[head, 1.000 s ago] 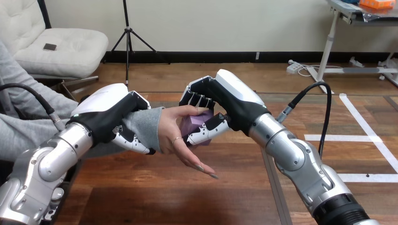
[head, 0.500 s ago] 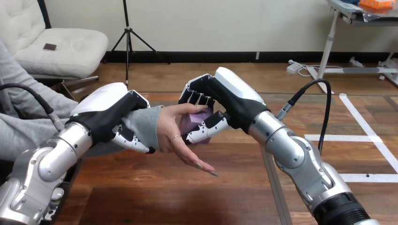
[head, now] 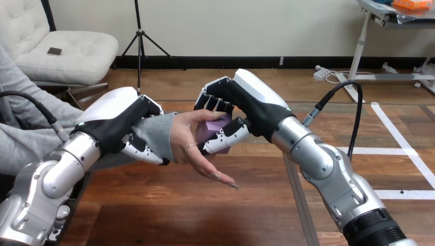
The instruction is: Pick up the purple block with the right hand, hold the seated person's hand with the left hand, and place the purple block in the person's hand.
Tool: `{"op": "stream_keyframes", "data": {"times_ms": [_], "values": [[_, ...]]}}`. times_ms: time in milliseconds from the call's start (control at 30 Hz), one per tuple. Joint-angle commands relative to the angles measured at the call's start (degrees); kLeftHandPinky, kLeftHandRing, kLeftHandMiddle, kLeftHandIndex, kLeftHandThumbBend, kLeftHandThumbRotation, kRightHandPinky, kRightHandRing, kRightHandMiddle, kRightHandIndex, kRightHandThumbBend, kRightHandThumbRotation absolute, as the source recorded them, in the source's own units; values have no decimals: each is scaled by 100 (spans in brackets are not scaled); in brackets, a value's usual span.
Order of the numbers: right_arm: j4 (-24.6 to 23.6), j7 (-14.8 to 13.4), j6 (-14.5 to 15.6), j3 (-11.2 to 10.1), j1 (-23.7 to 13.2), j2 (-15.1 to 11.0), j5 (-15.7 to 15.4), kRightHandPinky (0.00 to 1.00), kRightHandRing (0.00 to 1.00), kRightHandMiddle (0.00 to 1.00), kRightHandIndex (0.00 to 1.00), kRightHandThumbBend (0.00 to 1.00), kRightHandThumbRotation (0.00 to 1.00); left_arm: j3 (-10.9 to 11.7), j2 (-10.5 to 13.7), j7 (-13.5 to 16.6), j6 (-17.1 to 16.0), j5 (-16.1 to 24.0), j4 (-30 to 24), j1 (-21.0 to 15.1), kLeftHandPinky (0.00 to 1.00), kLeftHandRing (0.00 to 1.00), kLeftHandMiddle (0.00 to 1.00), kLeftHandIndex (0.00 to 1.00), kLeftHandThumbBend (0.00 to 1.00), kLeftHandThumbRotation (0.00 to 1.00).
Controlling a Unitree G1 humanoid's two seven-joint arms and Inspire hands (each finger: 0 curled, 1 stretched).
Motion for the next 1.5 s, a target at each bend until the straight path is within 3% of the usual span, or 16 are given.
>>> {"op": "stream_keyframes", "data": {"times_ms": [0,67,100,233,300,600,833,1067,1267,1467], "values": [[-479,159,-107,12,-236,105,270,44,51,55,57,92,15,127,-199,422,-300,24,-659,-685,36,45,51,54,78,8],[-458,191,-157,-2,-211,69,315,45,52,56,58,92,17,125,-178,450,-337,47,-667,-659,38,47,52,55,78,10],[-455,200,-169,-4,-204,58,329,47,55,58,61,92,26,123,-174,461,-347,54,-670,-651,40,50,55,58,78,14],[-393,281,-245,-30,-160,-13,438,51,59,62,64,92,45,140,-161,506,-450,27,-643,-609,45,55,59,62,78,22],[-383,318,-248,-34,-148,-41,474,53,62,65,67,93,59,152,-163,505,-473,4,-639,-595,48,58,62,64,77,29],[-318,435,-295,-69,-81,-214,621,57,66,69,70,95,92,205,-143,339,-599,-239,-500,-617,52,62,66,67,75,53],[-203,506,-365,-138,-26,-322,795,57,67,70,71,95,98,219,-104,288,-710,-350,-399,-634,53,64,68,69,76,66],[-107,559,-440,-244,76,-402,970,59,69,71,73,99,100,250,-105,179,-688,-454,-372,-615,56,68,71,71,85,78],[26,621,-599,-342,165,-471,1151,61,69,72,74,100,100,281,-106,99,-678,-573,-390,-528,59,71,73,73,95,82],[178,601,-756,-440,254,-520,1283,61,69,72,74,100,100,289,-89,18,-767,-654,-334,-437,61,73,76,75,99,83]]}}
